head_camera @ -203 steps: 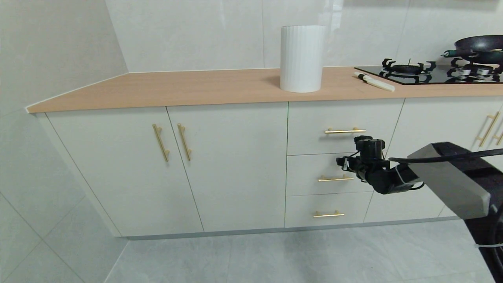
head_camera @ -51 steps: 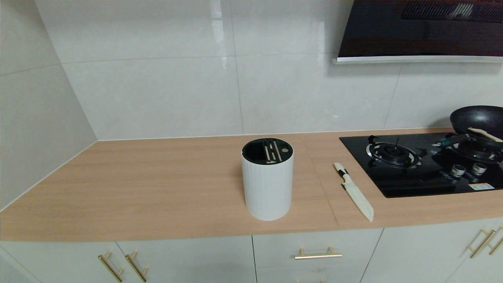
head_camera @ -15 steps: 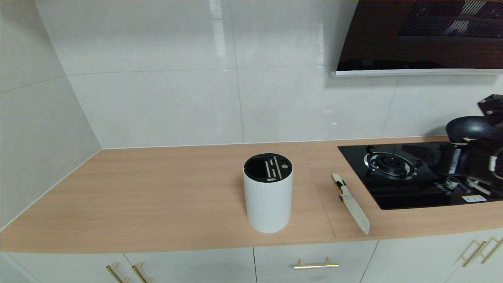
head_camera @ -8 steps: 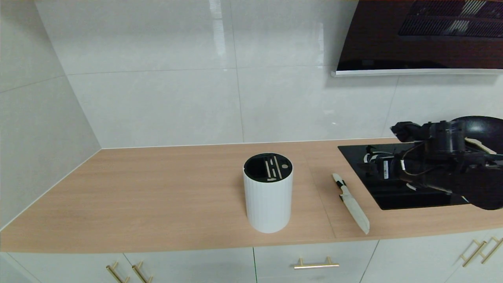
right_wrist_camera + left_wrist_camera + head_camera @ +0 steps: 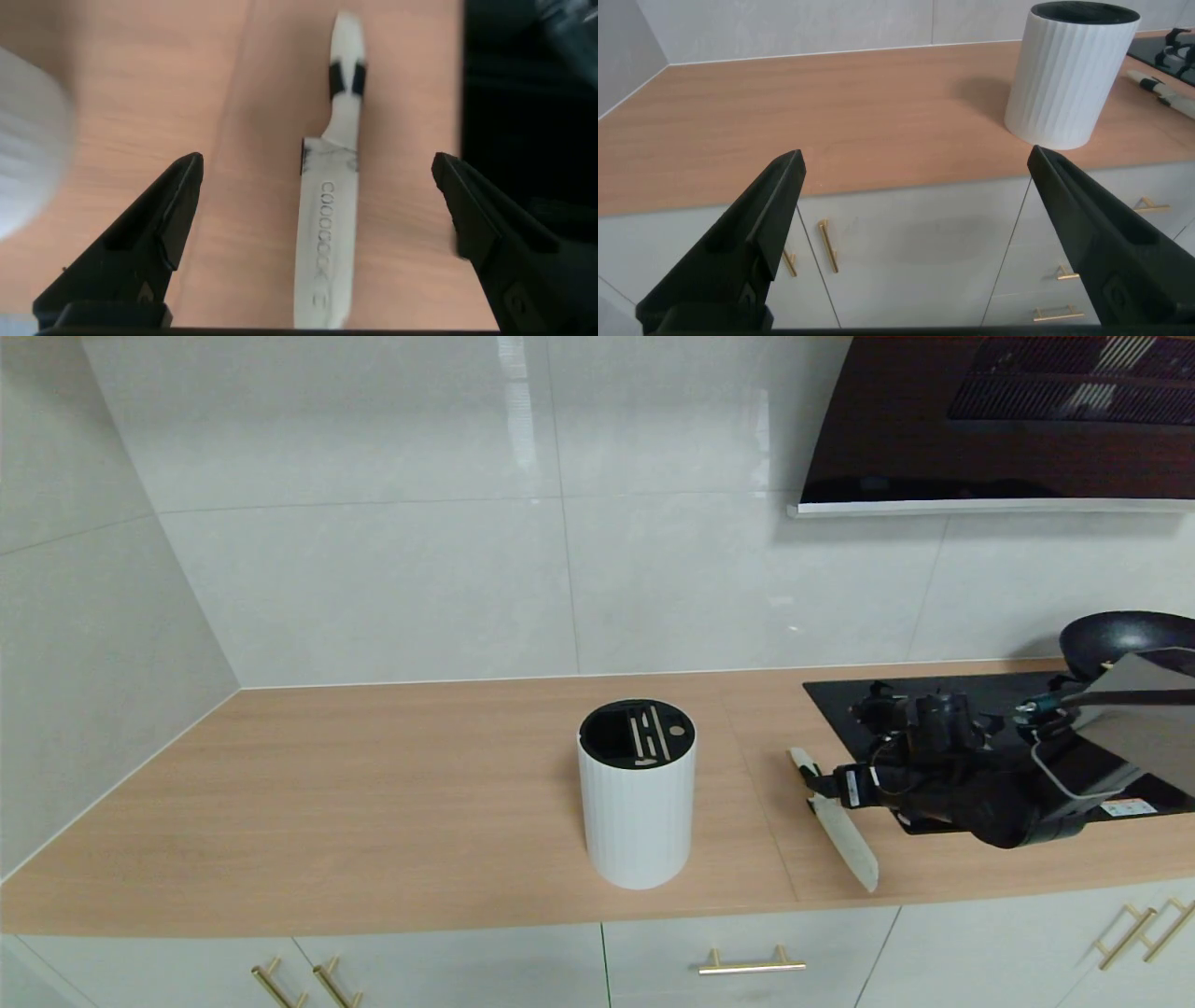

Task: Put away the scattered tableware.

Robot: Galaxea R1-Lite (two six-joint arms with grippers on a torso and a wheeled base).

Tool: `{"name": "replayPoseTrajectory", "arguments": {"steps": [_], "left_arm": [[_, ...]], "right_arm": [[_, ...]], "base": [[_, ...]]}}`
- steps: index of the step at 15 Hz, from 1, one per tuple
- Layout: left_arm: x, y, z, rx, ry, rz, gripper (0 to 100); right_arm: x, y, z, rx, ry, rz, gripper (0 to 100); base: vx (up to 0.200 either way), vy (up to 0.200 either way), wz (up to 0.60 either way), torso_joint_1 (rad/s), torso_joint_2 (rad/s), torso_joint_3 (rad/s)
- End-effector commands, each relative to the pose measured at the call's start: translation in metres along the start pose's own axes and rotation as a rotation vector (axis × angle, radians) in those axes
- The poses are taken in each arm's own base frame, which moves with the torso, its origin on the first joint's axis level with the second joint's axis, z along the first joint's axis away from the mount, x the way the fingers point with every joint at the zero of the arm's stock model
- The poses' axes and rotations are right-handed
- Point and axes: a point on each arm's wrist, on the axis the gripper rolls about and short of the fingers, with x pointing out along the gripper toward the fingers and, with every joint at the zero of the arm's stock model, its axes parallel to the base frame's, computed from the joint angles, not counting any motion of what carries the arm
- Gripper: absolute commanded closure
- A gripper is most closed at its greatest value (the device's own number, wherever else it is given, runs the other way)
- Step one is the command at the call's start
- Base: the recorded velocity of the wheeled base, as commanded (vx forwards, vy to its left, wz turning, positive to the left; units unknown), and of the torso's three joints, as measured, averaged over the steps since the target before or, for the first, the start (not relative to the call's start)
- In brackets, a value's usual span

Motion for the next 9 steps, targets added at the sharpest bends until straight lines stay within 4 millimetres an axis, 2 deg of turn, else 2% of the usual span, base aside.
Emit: {"name": "replayPoseTrajectory", "arguments": {"steps": [1, 6, 9], "left_arm": [[0.000, 0.000, 0.000, 0.000, 0.001, 0.001, 0], [0.000, 0.000, 0.000, 0.000, 0.001, 0.001, 0], [0.000, 0.000, 0.000, 0.000, 0.001, 0.001, 0]], "right_arm": [[0.028, -0.003, -0.025, 0.004, 0.064, -0.002, 0], [0.045, -0.005, -0.034, 0.007, 0.062, -0.008, 0], [0.049, -0.010, -0.035, 0.014, 0.060, -0.014, 0]], "base": [[0.000, 0.000, 0.00, 0.000, 0.00, 0.000], [0.000, 0.000, 0.00, 0.000, 0.00, 0.000], [0.000, 0.000, 0.00, 0.000, 0.00, 0.000]]}}
